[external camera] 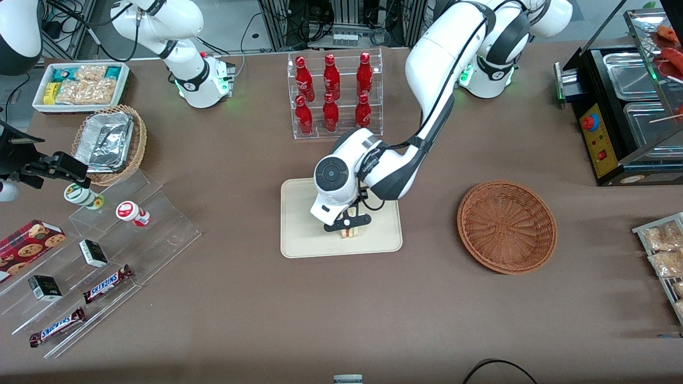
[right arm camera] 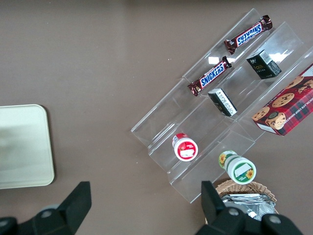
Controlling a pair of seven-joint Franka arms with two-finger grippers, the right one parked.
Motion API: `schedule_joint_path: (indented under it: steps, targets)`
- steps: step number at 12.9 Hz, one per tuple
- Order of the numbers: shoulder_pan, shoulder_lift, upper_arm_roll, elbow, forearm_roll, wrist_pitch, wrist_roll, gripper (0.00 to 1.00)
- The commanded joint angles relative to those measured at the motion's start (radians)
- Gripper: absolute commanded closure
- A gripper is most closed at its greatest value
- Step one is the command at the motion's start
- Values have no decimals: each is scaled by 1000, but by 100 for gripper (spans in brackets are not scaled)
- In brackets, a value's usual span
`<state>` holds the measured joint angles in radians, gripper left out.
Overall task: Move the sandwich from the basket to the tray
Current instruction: 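Carry the sandwich over the cream tray and lower it onto it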
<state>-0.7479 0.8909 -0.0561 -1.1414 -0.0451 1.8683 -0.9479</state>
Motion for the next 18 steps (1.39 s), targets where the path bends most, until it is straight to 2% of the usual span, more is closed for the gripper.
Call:
schedule_joint_path:
  steps: [1, 5, 6, 7, 16, 18]
  targets:
    - [-21, 37, 12, 60, -12, -29, -46, 100]
    - [-21, 48, 13, 60, -12, -8, -77, 100]
    - [-21, 48, 13, 60, -12, -6, -78, 61]
    - [-21, 46, 13, 60, -12, -6, -78, 2]
    - [-1, -87, 21, 58, 1, -110, -58, 0]
    - [37, -127, 19, 54, -1, -158, 22, 0]
